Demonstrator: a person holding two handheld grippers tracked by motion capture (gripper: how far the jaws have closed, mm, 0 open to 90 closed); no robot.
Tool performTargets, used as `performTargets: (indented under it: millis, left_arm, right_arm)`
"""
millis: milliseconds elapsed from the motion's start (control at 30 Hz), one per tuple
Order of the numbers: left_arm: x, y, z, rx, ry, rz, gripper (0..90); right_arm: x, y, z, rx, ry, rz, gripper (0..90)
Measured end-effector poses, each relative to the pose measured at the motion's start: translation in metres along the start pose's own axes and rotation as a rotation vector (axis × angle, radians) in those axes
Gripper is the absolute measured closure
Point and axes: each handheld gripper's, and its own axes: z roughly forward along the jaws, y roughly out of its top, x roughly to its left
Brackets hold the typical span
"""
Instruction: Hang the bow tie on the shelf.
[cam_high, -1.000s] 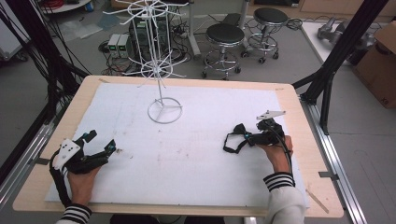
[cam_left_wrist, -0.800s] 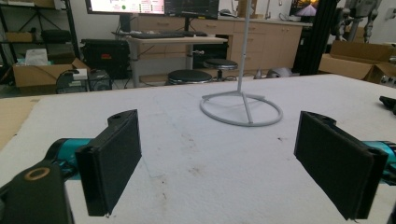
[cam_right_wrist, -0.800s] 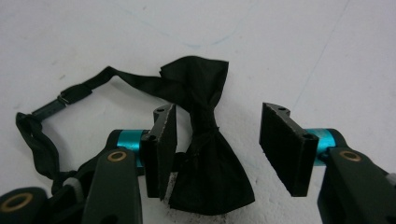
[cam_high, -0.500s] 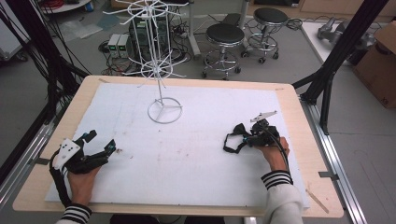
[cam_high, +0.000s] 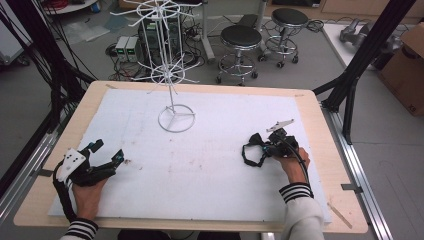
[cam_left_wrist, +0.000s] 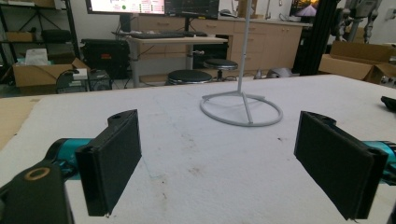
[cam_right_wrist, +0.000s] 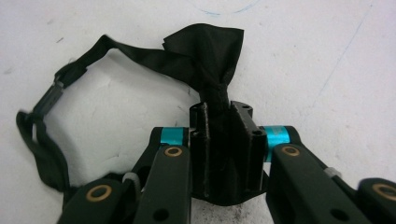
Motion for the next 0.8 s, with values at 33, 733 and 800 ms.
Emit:
performTargets:
  millis: [33,733,800]
  left_arm:
    - [0.0,0.0,0.0,0.001,-0.001,0.001,15.1]
    - [0.0,0.0,0.0,0.001,-0.001,0.002,15.1]
    - [0.0,0.0,0.0,0.0,-0.002,0.003,15.1]
  right_arm:
    - [0.001,0.0,-0.001,0.003,-0.006,0.003,81.3]
    - [0.004,0.005,-0.025,-0.23,0.064,0.129,83.5]
    - [0.005,0.006,-0.028,-0.264,0.071,0.137,83.5]
